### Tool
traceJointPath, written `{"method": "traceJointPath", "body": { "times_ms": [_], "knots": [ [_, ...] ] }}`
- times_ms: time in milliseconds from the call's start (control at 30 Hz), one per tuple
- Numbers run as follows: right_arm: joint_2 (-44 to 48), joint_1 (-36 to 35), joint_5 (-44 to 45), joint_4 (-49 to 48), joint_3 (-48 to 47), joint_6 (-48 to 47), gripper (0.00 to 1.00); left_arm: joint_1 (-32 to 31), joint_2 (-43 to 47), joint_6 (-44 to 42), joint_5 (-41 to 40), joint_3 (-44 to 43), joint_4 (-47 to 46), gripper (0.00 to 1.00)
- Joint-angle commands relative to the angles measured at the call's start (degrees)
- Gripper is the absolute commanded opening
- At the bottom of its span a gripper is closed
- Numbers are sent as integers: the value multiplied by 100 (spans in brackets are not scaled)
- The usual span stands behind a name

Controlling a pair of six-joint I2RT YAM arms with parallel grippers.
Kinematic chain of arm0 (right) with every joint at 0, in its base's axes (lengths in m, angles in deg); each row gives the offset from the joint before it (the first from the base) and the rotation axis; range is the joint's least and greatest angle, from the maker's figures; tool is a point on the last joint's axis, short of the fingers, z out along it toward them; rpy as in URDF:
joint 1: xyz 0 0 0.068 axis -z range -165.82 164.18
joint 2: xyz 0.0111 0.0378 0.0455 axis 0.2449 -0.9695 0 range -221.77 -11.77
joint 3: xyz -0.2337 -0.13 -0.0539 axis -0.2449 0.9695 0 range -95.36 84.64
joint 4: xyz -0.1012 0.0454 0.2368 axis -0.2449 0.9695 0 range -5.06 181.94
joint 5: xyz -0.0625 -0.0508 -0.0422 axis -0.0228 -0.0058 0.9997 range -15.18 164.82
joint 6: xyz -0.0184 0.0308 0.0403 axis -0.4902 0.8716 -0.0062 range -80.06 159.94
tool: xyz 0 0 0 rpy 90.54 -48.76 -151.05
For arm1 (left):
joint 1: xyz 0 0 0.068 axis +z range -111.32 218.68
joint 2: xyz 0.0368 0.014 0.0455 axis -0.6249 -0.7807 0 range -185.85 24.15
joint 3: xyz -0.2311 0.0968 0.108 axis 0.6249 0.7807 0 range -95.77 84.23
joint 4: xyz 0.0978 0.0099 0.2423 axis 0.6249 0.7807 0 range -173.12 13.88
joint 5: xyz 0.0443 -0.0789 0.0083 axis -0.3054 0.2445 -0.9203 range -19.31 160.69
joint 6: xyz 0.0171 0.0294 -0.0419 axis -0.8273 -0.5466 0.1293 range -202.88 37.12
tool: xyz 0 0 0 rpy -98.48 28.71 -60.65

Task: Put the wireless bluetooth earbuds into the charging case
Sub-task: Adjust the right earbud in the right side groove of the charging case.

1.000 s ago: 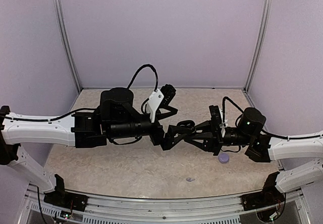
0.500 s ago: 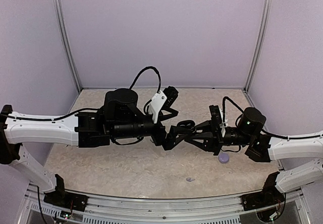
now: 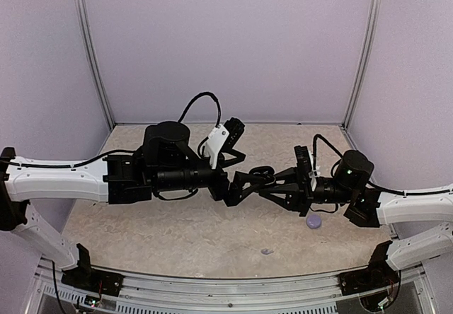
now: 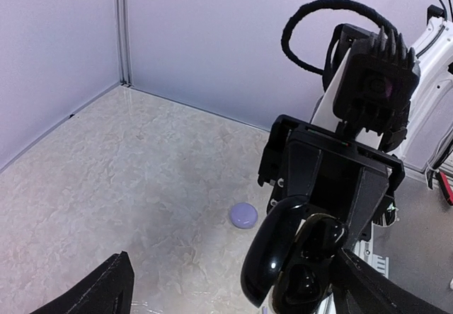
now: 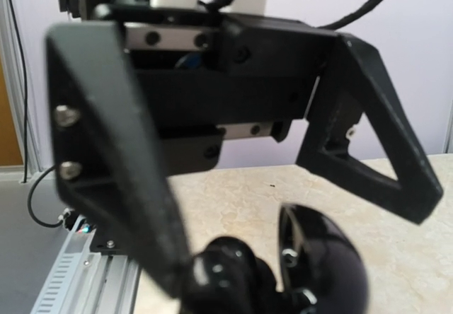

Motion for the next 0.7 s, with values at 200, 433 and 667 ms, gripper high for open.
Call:
{"method": "traceJointPath", "body": {
  "times_ms": [200, 433, 667],
  "knots": [
    [112, -38, -219, -182, -62, -18, 0, 113, 167, 1, 169, 98, -134, 95],
    [81, -42, -201, -156, -62, -58, 0, -45, 352, -250, 469, 244, -495, 96],
    [187, -40, -409, 115, -141, -438, 0, -121, 646, -602, 619, 560, -764, 99]
  ]
}}
